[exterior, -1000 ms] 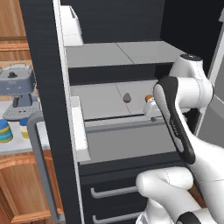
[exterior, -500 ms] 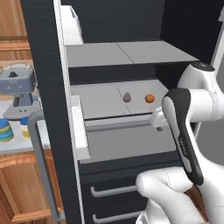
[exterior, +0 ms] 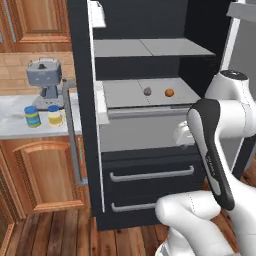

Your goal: Place the mayonnaise and mayonnaise from the counter to the top shelf of the fridge. If the existing items in the fridge are on the top shelf, move them to other shelves.

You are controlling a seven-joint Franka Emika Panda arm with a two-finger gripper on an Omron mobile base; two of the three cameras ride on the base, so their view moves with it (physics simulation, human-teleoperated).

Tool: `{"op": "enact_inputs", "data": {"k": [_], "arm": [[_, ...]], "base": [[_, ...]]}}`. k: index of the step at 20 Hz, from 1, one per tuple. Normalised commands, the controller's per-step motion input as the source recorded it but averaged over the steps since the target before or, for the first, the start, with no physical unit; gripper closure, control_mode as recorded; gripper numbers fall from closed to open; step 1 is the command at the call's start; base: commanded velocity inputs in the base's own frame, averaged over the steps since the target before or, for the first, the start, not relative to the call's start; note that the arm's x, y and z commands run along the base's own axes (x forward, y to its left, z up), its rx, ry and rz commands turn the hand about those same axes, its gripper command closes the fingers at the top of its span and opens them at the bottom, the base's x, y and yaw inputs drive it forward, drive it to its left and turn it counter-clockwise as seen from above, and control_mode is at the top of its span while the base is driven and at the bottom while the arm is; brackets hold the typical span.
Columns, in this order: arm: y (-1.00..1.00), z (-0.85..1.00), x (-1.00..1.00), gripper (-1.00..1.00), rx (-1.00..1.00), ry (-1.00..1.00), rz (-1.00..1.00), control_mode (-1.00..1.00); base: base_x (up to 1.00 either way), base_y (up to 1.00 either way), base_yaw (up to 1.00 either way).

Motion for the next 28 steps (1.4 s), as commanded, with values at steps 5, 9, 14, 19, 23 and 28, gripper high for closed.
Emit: {"op": "enact_inputs", "data": {"k": [5, 9, 14, 19, 23, 28], "arm": [[0.0, 0.0, 0.0, -1.0, 0.0, 0.0, 0.0, 1.0], [0.0, 0.0, 0.0, -1.0, 0.0, 0.0, 0.0, 1.0], [0.0, 0.0, 0.0, -1.0, 0.0, 0.0, 0.0, 1.0], [0.0, 0.0, 0.0, -1.0, 0.0, 0.0, 0.0, 1.0], [0.0, 0.0, 0.0, -1.0, 0.0, 0.0, 0.0, 1.0], [0.0, 0.0, 0.0, -1.0, 0.0, 0.0, 0.0, 1.0]], "base": [[-0.53, 0.95, 0.18], [-0.2, 1.0, 0.15], [0.12, 0.87, 0.04], [0.64, 0.5, 0.0], [0.92, 0.41, 0.0], [0.97, 0.41, 0.0]]}}
